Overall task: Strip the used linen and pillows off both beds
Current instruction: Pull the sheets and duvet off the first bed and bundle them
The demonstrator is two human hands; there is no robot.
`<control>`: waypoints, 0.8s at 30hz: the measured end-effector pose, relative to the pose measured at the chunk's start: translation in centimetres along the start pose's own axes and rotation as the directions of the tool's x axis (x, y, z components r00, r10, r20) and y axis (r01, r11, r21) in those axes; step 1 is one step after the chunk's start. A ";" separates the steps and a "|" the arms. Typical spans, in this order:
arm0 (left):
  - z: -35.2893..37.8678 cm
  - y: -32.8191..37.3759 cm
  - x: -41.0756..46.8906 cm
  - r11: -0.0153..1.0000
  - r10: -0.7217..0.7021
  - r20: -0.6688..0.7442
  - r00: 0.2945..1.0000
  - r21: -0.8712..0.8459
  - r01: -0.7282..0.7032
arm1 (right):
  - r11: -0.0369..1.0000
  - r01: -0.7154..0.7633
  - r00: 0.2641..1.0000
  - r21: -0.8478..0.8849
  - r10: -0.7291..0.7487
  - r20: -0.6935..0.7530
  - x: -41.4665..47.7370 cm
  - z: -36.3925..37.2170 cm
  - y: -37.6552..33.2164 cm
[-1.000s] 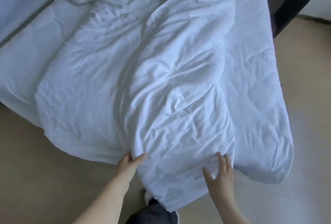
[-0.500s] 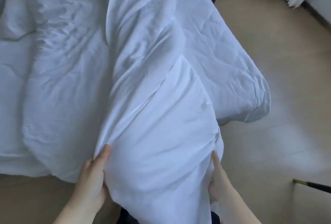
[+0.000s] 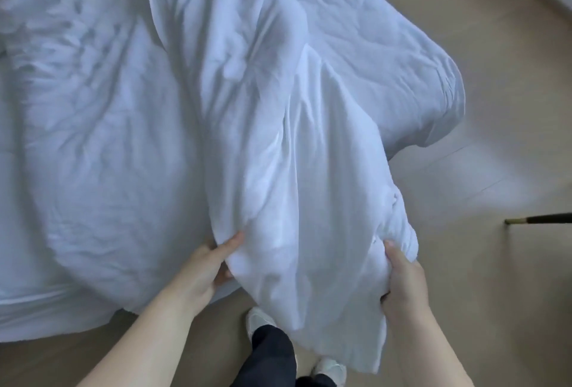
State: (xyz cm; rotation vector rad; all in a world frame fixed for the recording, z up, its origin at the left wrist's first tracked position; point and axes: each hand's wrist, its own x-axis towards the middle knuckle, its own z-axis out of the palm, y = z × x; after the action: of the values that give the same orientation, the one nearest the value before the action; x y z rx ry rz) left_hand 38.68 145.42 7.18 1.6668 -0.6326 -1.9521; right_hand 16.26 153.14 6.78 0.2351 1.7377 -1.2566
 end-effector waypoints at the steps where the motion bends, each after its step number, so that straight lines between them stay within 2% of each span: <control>1: 0.3 -0.3 -0.3 0.999 0.039 0.018 0.999 0.028 -0.040 | 0.998 0.068 0.997 -0.004 -0.068 -0.040 -0.8 -1.7 0.0; 3: -0.1 -1.3 -0.7 0.987 0.158 -0.018 0.987 0.006 -0.158 | 0.988 0.157 0.969 0.010 -0.152 -0.197 -2.4 -4.6 1.1; 5: -1.0 -1.9 -1.2 0.975 0.218 -0.176 0.960 0.003 -0.221 | 0.999 0.028 0.944 -0.044 -0.041 -0.328 -2.1 -6.6 4.8; 6: -1.7 -2.4 -1.3 0.974 0.227 -0.277 0.934 0.061 -0.218 | 0.988 -0.094 0.942 -0.120 0.050 -0.333 -1.7 -7.0 6.6; 8: -3.2 -3.6 -0.9 0.969 0.234 -0.437 0.868 0.175 -0.173 | 0.938 -0.248 0.956 -0.241 0.197 -0.216 0.0 -6.7 8.9; 10: -4.1 -4.2 -0.2 0.962 0.235 -0.474 0.849 0.241 -0.131 | 0.894 -0.344 0.939 -0.288 0.320 -0.127 2.3 -5.8 10.2; 11: -4.3 -4.2 0.1 0.953 0.253 -0.448 0.858 0.268 -0.141 | 0.875 -0.337 0.941 -0.346 0.318 -0.113 3.4 -5.4 10.3; 12: -4.2 -4.0 0.3 0.940 0.268 -0.384 0.884 0.307 -0.152 | 0.856 -0.300 0.953 -0.421 0.287 -0.095 4.0 -4.8 10.0; 15: -4.1 -3.8 1.2 0.931 0.216 -0.226 0.950 0.342 -0.130 | 0.816 -0.085 0.996 -0.572 0.069 -0.049 4.5 -3.5 8.3; 18: -3.8 -2.5 1.7 0.949 0.192 -0.131 0.973 0.277 -0.150 | 0.788 0.103 0.995 -0.607 -0.075 0.072 3.3 -1.8 6.2; 21: -3.2 0.3 2.7 0.955 0.237 -0.152 0.959 0.220 -0.201 | 0.765 0.299 0.952 -0.571 -0.198 0.234 1.9 1.4 4.4; 24: -3.2 4.8 5.3 0.935 0.334 -0.173 0.926 0.185 -0.302 | 0.625 0.526 0.850 -0.577 -0.376 0.369 0.6 6.0 2.5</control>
State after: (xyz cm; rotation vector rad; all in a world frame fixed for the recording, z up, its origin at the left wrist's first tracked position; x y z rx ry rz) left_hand 41.50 138.24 5.71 1.7023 -0.9320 -1.5143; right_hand 20.89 149.15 4.58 -0.7940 1.9948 -0.8556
